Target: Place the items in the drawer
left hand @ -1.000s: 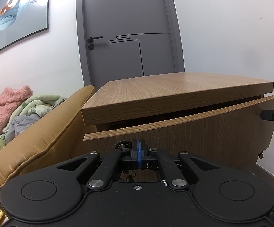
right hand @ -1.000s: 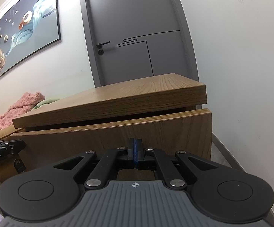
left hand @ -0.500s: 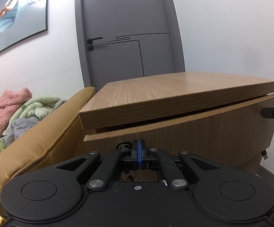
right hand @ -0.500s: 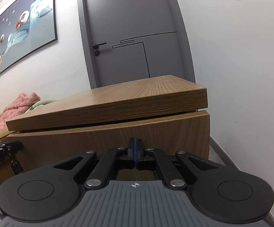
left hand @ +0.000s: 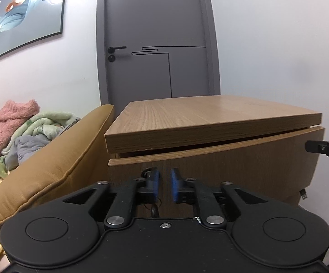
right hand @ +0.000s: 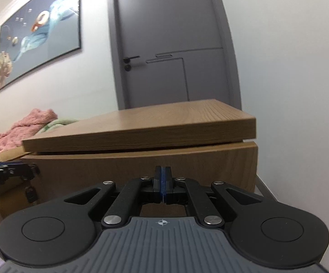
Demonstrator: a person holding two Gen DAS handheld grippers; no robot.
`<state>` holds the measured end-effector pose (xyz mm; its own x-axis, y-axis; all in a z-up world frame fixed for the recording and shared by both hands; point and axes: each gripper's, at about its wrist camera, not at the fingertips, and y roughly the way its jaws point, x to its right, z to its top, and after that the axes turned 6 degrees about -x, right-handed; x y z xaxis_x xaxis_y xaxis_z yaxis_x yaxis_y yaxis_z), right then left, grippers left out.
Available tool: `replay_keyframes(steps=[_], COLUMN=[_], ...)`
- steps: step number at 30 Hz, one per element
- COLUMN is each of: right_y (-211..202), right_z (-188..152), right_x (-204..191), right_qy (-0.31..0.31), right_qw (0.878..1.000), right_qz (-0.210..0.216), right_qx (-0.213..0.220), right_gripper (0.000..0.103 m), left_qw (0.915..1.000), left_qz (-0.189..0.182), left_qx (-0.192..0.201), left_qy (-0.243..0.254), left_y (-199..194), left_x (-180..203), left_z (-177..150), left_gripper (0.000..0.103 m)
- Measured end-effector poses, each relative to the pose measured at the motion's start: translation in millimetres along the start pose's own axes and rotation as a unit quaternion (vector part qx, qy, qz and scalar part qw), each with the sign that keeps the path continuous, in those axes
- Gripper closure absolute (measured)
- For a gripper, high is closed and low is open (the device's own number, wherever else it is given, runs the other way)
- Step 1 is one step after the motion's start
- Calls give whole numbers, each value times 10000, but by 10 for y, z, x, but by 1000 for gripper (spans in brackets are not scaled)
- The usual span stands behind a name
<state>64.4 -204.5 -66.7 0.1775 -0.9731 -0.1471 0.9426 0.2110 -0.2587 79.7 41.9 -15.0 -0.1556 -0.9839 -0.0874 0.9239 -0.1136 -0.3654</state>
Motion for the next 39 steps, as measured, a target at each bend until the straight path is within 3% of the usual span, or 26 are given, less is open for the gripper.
replay_keyframes(steps=[1,10,12,14,15,17,22,24,26,34,39], right_y=[-37,-289,-346,-421,-461,-526,-630,-667,-708,-839,-955], right_z=[-4,-12,-31,-58,-71,-90,-170,-215,-257,-350,-462], right_x=[-21,-138,-123,-113,-110,-124,-152,-186,-213,-345,-429], right_qy=[-30,-250,-194,-172,-167,-202,-166,-180,-151,-229,-258], right_qw=[10000,9993,9993,9988,9984,9977,9976,9972,9967,9954,9950], right_qz=[29,-34,-49,-80,-97,-90,-96,-123,-97,-284,-355], right_qx=[38,284,326,455,537,638,667,713,785,883,896], right_gripper=[102,98,89,50,45,43,42,32,9,0,0], left_qw=[10000,9985,9978,9969,9963,9949,9925,9920,9915,9924,9913], left_qz=[0,162,162,232,266,286,247,283,311,454,576], left_qx=[14,371,427,491,527,572,692,763,796,903,1042], left_qy=[-18,-363,-487,-576,-632,-775,-972,-967,-977,-701,-564], left_y=[-38,-377,-450,-517,-554,-625,-801,-870,-925,-1088,-1162], left_x=[5,-44,-86,-131,-156,-217,-301,-294,-270,-109,-34], left_z=[2,-3,-10,-21,-29,-52,-110,-147,-189,-332,-414], left_gripper=[60,33,24,21,20,11,8,3,1,1,1])
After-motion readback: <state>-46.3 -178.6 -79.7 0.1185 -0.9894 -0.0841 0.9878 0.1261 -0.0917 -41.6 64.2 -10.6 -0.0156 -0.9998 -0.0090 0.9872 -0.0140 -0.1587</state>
